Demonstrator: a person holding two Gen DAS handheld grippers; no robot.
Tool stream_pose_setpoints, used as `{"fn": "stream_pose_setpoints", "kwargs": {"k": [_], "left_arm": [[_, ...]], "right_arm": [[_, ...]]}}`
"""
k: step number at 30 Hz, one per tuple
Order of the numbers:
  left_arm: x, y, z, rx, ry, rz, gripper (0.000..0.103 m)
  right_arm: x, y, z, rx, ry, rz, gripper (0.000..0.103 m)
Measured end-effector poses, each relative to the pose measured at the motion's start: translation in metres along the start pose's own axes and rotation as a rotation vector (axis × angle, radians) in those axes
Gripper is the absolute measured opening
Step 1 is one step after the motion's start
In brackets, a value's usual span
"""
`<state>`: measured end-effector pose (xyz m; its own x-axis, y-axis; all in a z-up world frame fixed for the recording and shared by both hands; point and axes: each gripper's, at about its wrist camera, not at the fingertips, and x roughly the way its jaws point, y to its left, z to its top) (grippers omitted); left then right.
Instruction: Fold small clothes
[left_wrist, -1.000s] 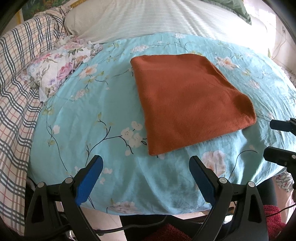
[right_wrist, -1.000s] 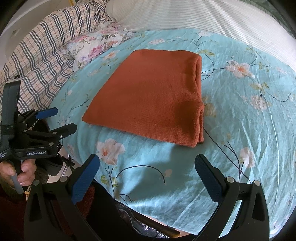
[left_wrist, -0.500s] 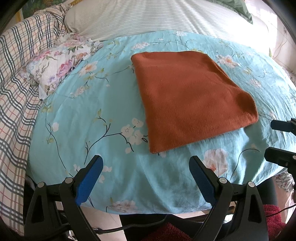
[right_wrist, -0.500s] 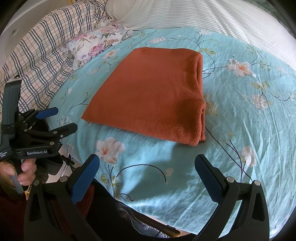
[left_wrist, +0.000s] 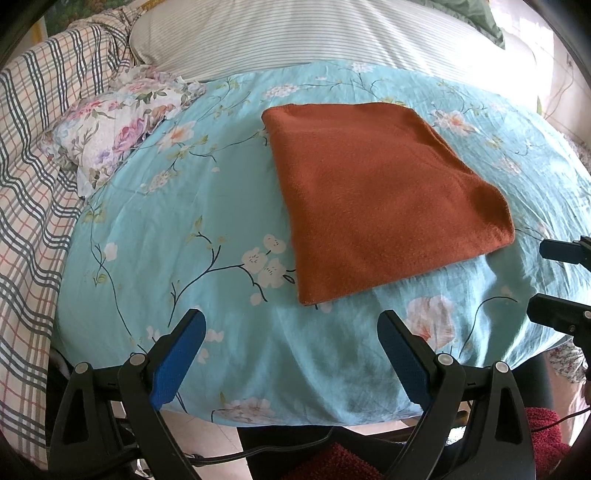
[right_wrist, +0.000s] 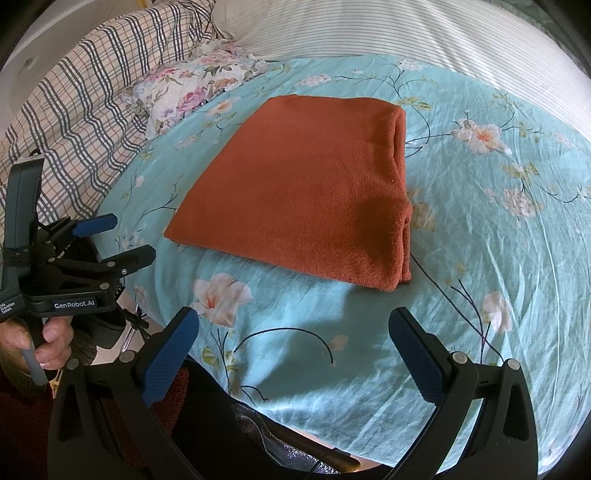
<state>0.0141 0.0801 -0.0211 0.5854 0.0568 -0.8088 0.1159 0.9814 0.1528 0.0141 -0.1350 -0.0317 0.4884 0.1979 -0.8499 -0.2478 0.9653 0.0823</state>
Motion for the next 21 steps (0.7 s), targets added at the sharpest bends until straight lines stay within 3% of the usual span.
{"fn": "stream_pose_setpoints", "kwargs": {"k": [21], "left_arm": [[-0.0019,-0.0007,-0.0008,-0.002,-0.005,-0.001,0.095]], "right_arm": [[-0.001,0.0017,-0.0008,-0.002,-0.003,0.0,0.102]]}}
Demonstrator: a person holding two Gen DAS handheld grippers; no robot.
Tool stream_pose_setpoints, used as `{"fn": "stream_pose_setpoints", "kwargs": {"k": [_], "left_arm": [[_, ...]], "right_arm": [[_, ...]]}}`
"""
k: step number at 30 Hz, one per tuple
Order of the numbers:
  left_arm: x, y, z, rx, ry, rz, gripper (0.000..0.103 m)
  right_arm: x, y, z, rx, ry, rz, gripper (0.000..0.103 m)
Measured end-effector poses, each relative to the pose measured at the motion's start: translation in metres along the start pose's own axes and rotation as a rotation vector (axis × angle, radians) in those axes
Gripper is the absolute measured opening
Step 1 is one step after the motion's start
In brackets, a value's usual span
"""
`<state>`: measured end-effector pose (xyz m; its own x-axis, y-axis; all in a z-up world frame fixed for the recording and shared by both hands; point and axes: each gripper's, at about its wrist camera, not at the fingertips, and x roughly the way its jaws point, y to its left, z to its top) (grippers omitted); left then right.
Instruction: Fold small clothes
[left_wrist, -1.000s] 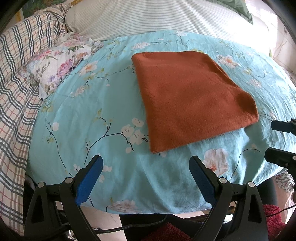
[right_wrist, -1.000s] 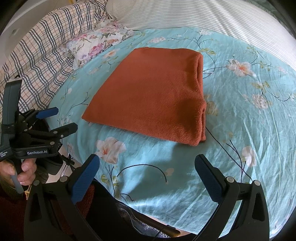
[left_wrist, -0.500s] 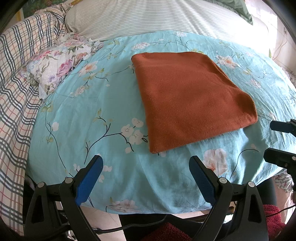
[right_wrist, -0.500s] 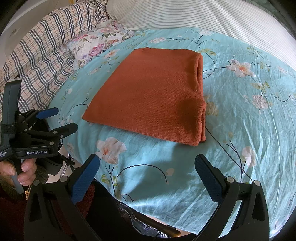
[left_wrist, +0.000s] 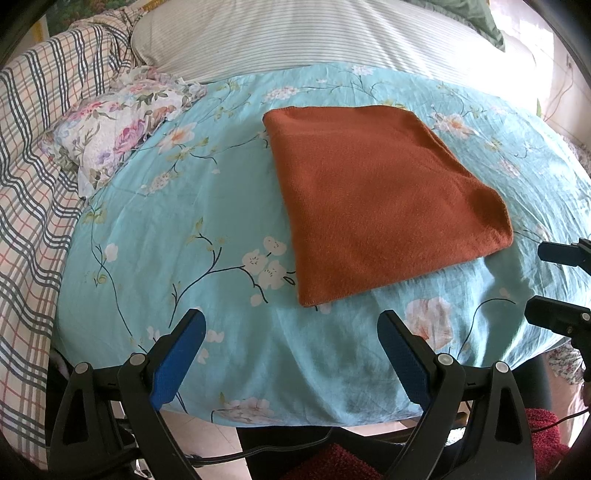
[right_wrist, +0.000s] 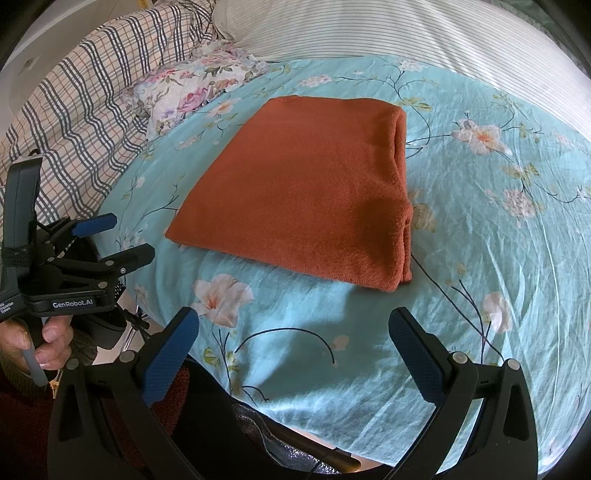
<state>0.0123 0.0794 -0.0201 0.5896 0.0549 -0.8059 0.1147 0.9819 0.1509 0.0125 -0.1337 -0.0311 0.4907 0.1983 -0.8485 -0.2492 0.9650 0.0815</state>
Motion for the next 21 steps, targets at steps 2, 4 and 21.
{"fn": "stream_pose_setpoints", "kwargs": {"k": [2,4,21], "left_arm": [[0.0001,0.0,0.0001,0.0,0.0,0.0,0.095],[0.0,-0.0002,-0.0001,0.0,0.0,0.0,0.095],[-0.0033,-0.0034,0.0038,-0.001,-0.005,0.004,0.095]], "right_arm": [[0.0001,-0.0003,0.0,0.0,-0.001,0.0,0.102],[0.0004,-0.0008,0.0002,-0.001,0.0,0.002,0.102],[-0.0002,0.0011,0.0004,0.0,-0.002,0.001,0.102]]}}
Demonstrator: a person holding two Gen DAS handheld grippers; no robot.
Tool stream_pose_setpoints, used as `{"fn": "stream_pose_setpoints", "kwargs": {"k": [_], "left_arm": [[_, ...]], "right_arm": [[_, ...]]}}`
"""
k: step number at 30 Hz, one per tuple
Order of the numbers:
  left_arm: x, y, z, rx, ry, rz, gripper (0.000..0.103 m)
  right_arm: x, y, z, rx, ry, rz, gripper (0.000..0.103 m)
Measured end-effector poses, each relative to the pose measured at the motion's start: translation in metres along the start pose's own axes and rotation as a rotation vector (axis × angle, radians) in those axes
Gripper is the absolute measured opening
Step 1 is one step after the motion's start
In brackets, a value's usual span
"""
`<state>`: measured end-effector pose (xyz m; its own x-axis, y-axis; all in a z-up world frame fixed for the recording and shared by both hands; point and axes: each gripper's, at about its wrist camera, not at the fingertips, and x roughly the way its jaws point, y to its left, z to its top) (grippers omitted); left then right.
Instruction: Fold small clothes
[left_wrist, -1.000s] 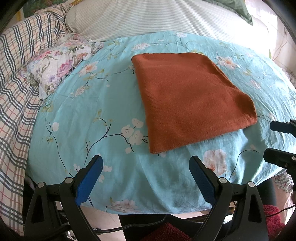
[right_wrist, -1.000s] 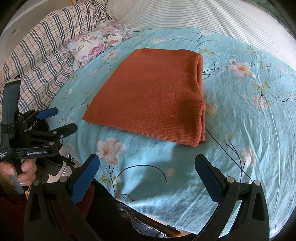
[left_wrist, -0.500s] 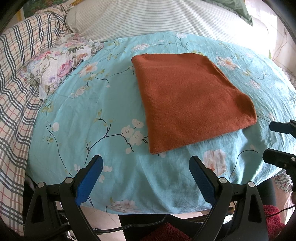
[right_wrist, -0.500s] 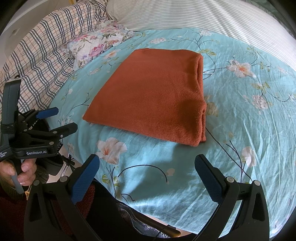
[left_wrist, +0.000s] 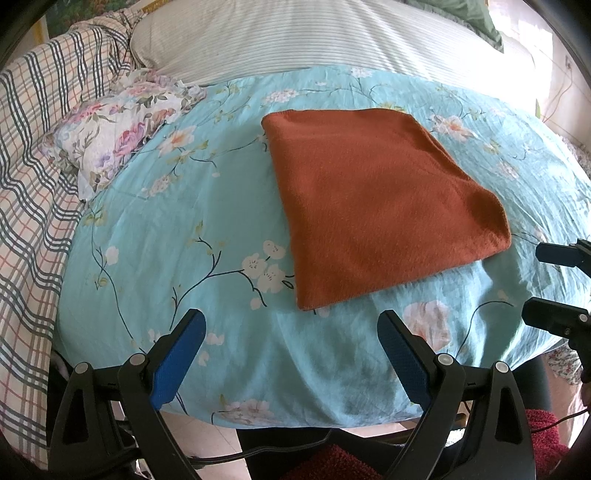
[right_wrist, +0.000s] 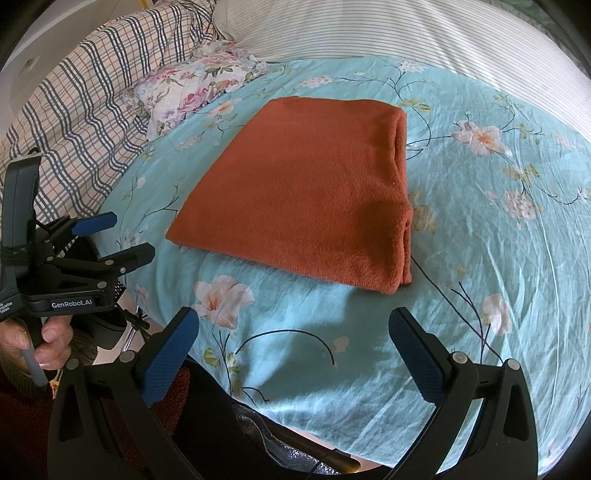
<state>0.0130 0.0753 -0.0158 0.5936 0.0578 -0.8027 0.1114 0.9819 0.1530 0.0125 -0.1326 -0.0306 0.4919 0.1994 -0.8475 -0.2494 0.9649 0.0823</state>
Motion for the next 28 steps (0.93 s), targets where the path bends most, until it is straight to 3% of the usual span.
{"fn": "stream_pose_setpoints", "kwargs": {"k": [16,28], "left_arm": [[-0.002,-0.002,0.002,0.001,-0.011,-0.001,0.095],[0.006,0.001,0.028,-0.008,-0.053,0.004,0.095]], "right_arm": [[-0.002,-0.001,0.003,0.001,-0.004,0.0,0.102],[0.004,-0.036,0.038,0.058,-0.048,-0.024,0.102]]}}
